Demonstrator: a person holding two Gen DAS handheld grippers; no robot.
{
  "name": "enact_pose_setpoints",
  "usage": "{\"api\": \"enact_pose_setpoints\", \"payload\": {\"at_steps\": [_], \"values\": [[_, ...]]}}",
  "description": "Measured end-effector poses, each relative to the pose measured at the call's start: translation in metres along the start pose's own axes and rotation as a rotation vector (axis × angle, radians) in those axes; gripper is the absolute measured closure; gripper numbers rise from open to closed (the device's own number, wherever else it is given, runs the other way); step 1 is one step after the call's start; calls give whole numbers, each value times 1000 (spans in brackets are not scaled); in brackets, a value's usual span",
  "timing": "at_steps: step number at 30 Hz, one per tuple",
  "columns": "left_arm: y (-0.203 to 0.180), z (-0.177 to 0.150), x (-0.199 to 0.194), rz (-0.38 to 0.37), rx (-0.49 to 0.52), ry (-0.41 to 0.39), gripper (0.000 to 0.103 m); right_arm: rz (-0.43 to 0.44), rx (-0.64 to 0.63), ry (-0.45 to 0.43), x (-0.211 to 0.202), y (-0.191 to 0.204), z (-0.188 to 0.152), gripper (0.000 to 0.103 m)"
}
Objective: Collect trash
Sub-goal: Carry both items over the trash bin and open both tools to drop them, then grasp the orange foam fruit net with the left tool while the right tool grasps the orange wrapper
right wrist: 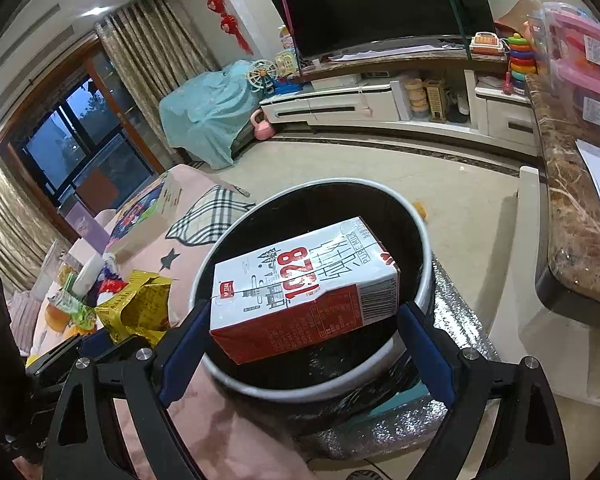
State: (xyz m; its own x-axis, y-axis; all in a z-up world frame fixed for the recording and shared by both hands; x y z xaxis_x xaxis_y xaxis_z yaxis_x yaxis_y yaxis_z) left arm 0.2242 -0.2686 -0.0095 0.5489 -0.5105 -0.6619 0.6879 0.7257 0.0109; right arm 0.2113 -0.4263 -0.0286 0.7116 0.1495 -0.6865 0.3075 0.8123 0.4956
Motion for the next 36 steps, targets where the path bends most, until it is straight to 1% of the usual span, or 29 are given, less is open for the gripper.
{"api": "enact_pose_setpoints", "payload": {"at_steps": [7,15,17,23,28,36], "values": [[-1,12,15,-12,11,11,56,-6,8,1,5,-7,12,10],[2,18,24,-11,16,28,56,-5,-7,14,11,-2,19,10],[3,18,26,-5,7,36,50,-3,-7,19,13,-2,20,9],[8,16,25,-3,-12,40,40,3,23,29,13,-6,26,10],[8,4,14,17,-19,30,37,11,32,9,6,-5,22,9],[19,-37,-12,57,-69,43,36,48,47,8,-1,6,0,9]]}}
Point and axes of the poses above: each gripper's, at about its wrist camera, not at the fingertips, and x roughly the way its jaws point, y to its left, z to its top, the point moved 1 cm from there along x, roughly the way its jaws point, and after that the axes turned 15 degrees about x, right-handed, at the moved point
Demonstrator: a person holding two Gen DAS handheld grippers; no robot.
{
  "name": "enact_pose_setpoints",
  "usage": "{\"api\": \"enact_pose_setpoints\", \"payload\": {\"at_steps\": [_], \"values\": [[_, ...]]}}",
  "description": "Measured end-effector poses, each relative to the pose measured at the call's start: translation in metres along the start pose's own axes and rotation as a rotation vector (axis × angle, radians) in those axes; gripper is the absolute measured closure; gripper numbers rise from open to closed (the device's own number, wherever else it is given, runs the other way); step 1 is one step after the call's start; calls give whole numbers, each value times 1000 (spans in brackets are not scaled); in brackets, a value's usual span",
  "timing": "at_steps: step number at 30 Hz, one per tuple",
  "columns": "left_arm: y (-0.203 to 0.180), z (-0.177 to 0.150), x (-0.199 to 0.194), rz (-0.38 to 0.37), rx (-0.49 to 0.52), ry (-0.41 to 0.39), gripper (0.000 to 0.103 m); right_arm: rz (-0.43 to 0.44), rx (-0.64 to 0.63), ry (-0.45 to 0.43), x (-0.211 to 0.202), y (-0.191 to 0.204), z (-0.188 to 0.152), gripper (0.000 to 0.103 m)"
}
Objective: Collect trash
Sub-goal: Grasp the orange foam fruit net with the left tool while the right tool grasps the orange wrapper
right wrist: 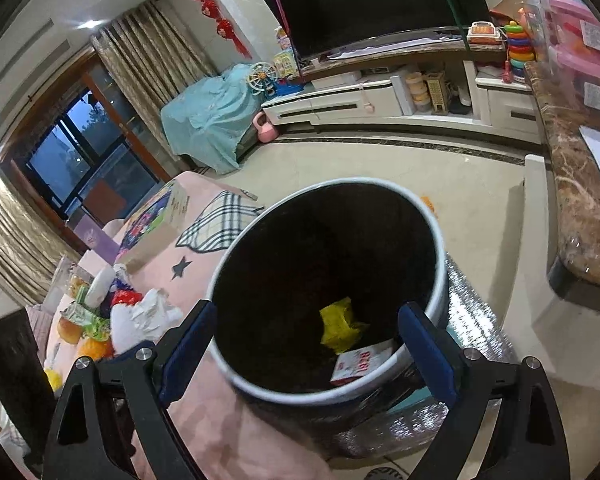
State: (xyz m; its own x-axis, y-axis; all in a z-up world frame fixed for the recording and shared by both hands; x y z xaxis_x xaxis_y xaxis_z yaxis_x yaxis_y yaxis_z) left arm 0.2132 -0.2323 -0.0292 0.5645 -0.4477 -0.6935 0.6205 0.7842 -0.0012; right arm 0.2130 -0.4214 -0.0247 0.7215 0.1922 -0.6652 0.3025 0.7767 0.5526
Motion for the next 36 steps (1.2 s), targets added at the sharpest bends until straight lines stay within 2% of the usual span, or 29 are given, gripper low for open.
{"api": "enact_pose_setpoints", "payload": {"at_steps": [19,36], "values": [[67,-79,-61,130,-187,0,36,81,-92,67,10,64,-77,9],[131,-139,-105,256,-344,-8,36,126,-150,155,39,108,-124,10]]}}
Point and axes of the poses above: each gripper's, at about its wrist camera, not at the fingertips, and x roughly the way its jaws point, y to its left, z to its top, the point moved 1 cm from there along x, roughly the way its jaws point, and after that the axes turned 15 degrees about x, right-handed, at the moved point
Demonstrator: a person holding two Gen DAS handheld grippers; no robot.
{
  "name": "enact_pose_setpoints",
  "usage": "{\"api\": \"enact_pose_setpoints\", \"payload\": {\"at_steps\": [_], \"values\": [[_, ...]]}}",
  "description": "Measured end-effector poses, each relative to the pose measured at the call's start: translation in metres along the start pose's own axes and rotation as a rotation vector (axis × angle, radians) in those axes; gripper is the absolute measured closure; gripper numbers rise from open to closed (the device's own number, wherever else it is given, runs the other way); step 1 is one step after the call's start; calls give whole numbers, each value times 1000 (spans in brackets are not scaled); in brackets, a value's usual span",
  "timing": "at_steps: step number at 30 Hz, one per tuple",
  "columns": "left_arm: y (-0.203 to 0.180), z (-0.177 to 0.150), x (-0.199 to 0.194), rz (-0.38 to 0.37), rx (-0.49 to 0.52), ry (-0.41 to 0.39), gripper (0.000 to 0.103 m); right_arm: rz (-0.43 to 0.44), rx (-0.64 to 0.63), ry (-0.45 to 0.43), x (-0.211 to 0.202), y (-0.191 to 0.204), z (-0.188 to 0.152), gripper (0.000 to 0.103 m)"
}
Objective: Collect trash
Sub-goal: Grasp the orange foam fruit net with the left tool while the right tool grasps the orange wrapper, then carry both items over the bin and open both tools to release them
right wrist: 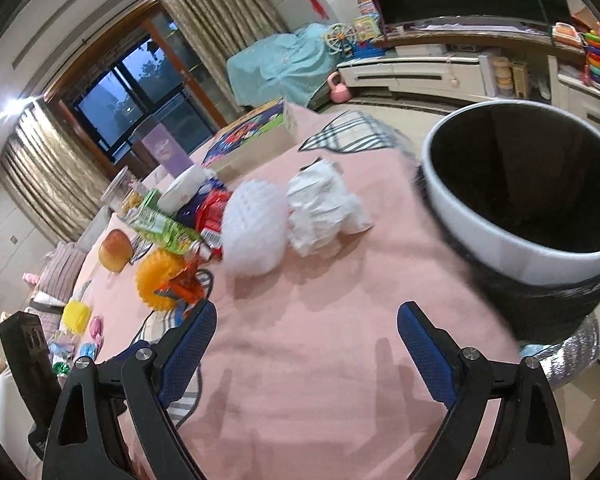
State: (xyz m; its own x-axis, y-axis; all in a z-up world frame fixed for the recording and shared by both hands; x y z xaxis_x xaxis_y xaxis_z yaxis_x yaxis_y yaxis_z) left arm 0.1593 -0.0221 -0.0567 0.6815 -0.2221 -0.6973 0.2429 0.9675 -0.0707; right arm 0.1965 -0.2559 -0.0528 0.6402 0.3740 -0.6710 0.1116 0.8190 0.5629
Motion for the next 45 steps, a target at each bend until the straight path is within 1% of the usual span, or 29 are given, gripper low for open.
{"api": "enact_pose_setpoints", "payload": {"at_steps": [7,10,12,14,15,18,19,20,21,23,24,25,27,28,29,30,32,38,42,45], "values": [[25,7,0,36,-33,-6,36,18,-37,45,17,18,-14,11],[33,13,3,40,-40,-10,36,25,-55,61,23,25,-18,12],[39,18,6,43,-39,-12,36,30,-71,74,27,31,-22,14],[44,23,10,44,-35,-14,36,33,-87,86,32,37,-26,19],[46,26,13,45,-31,-14,36,36,-95,95,35,40,-28,21],[50,32,20,45,-17,-14,38,42,-111,114,45,49,-32,29],[51,33,23,42,-12,-13,42,45,-117,120,49,52,-33,31],[52,34,26,36,-6,-8,48,47,-120,123,52,54,-35,33],[53,35,30,27,0,-3,53,50,-125,126,55,57,-35,36],[55,36,37,-1,9,11,78,54,-135,132,61,62,-35,40],[55,36,39,-13,11,17,83,56,-138,133,64,65,-37,41],[56,37,41,-23,13,21,85,56,-142,134,68,68,-37,42],[57,37,42,-31,15,14,86,56,-153,135,75,72,-36,45],[57,37,41,-35,17,9,87,53,-156,138,80,74,-36,50],[57,36,39,-35,19,4,88,52,-157,142,83,76,-36,59],[57,35,38,-33,20,1,88,52,-160,147,87,77,-35,64],[56,34,35,-29,23,-6,90,57,-165,153,90,79,-34,92],[54,25,18,-19,19,-22,91,80,-170,149,80,79,-39,99],[45,19,9,-25,30,-28,91,79,-169,139,65,73,-42,100],[31,16,3,-45,41,-33,91,67,-161,138,53,64,-43,100]]}}
Point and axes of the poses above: each gripper's, at about its wrist camera, not at the fingertips, and x roughly the way its jaws point, y to its left, z to its top, the point moved 1 cm from there along x, roughly the way its jaws point, and after that the axes turned 15 degrees about x, right-handed, at the moved point
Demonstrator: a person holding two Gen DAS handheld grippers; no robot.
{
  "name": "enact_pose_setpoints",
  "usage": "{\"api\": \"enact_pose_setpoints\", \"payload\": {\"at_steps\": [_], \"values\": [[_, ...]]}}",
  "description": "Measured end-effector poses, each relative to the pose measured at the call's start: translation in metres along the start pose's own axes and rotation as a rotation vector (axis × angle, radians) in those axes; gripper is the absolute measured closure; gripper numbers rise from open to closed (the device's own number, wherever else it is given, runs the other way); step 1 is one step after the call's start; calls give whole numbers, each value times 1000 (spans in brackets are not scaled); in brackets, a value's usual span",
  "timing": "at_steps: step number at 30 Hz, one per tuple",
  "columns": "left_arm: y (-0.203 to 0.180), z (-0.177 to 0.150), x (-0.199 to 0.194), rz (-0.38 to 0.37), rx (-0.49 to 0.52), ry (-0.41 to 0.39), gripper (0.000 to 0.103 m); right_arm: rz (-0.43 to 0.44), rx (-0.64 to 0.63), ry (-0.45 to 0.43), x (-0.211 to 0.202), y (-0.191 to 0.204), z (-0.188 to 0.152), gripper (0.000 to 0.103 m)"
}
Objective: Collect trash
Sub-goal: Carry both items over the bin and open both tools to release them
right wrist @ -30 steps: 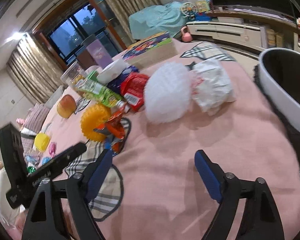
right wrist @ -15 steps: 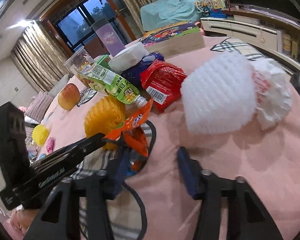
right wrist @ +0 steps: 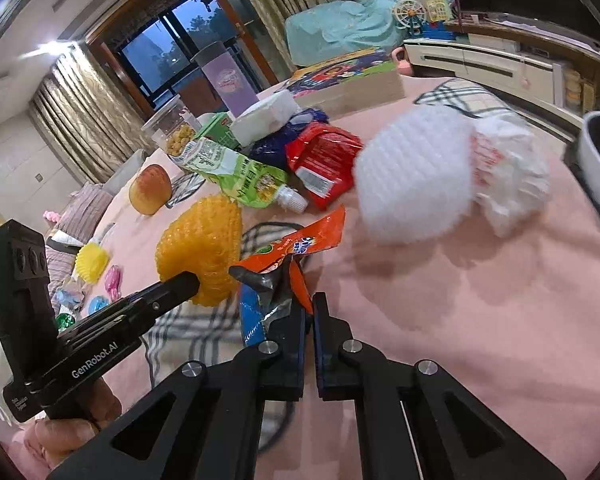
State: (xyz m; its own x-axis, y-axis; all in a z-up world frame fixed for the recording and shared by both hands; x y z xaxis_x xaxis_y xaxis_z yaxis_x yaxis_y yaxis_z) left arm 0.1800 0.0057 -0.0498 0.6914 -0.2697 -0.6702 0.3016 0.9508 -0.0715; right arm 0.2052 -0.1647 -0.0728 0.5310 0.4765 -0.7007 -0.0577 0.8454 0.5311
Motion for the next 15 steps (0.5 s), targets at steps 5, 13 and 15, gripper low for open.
{"api": "enact_pose_setpoints", "payload": {"at_steps": [5,13,15], "values": [[-25,3,-4,-45,36,-10,92,-11,32,-33,-26,-19,-5,100],[-70,9,-3,-108,109,-13,92,-53,97,-109,-68,-52,-4,100],[-82,10,-1,-124,128,-10,92,-63,112,-129,-77,-59,-2,100]]}}
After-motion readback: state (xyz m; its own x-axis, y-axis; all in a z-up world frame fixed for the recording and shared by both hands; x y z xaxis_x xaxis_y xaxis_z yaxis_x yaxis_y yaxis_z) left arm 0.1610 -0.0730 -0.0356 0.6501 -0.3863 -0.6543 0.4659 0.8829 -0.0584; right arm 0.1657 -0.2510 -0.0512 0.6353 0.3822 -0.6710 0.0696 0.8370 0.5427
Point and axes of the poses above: each gripper's, at about its wrist camera, not at the fingertips, and x roughly the way its jaws point, y to its left, z to its top, the point moved 1 cm from there along x, roughly the way its jaws point, and after that the axes turned 15 degrees about x, right-handed, at the moved point
